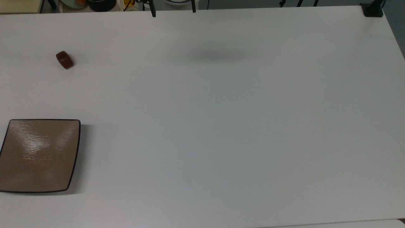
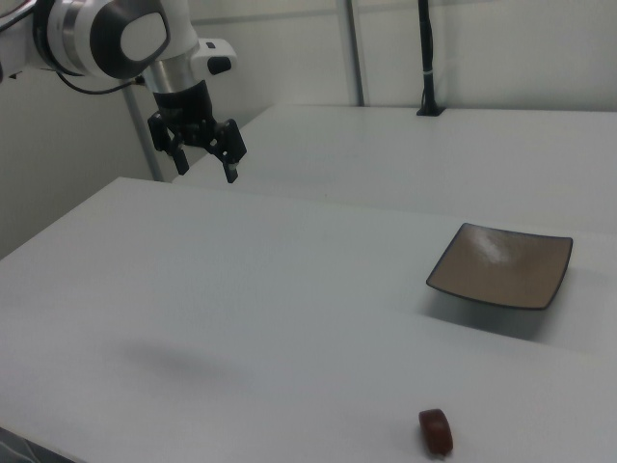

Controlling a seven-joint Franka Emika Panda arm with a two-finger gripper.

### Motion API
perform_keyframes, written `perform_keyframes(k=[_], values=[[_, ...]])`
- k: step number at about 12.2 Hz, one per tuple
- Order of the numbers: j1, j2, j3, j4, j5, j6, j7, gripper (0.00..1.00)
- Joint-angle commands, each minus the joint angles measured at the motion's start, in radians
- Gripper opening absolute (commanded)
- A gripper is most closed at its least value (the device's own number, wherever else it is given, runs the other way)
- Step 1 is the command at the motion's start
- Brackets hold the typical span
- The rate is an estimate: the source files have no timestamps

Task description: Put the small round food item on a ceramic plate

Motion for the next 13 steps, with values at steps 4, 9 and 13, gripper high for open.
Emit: perform_keyframes(k=[4,9,13], values=[[-0.073,-0.031,-0.013,-0.033,-0.007,-0.065,-0.451,1.00],[-0.136,-0.046,-0.013,-0.031,-0.043,-0.131,-0.620,1.00],[-0.171,-0.024,-0.039,-0.033,-0.145,-0.102,-0.623,1.00]])
